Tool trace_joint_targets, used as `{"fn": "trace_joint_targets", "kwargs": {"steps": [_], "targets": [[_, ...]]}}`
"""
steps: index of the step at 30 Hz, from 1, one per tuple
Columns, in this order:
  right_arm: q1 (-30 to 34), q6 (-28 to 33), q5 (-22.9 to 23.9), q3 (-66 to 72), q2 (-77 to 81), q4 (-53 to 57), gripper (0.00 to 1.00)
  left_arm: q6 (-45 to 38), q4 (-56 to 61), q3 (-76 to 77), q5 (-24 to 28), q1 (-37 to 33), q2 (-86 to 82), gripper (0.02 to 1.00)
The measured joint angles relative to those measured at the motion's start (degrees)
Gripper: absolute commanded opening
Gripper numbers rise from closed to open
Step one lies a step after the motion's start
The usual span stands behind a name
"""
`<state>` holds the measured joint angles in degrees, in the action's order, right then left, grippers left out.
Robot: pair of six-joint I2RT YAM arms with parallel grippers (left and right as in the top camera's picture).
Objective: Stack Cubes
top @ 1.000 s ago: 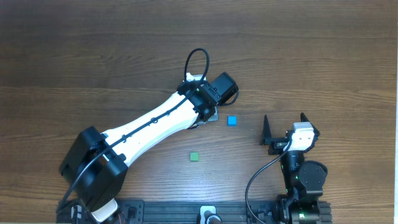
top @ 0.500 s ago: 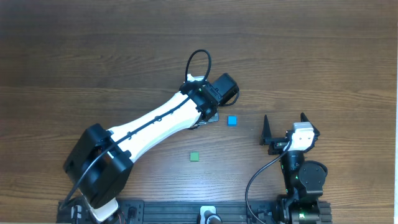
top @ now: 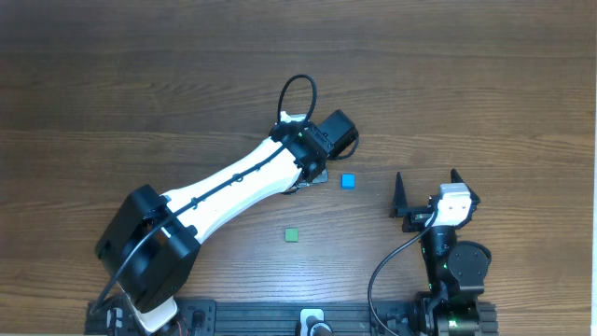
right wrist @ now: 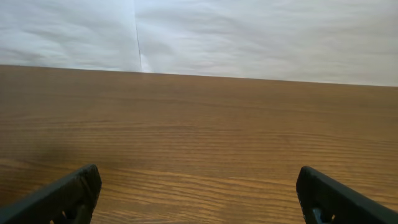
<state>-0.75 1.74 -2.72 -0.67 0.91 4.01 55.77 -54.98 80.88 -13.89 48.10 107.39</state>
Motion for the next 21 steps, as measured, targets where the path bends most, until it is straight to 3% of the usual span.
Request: {"fn": "trace_joint_targets", "kwargs": {"steps": [21], "targets": [[0.0,0.0,0.0,0.0,0.0,0.0,0.993,2.4,0.3,-0.2,-0.1,0.0,0.0,0.08]]}}
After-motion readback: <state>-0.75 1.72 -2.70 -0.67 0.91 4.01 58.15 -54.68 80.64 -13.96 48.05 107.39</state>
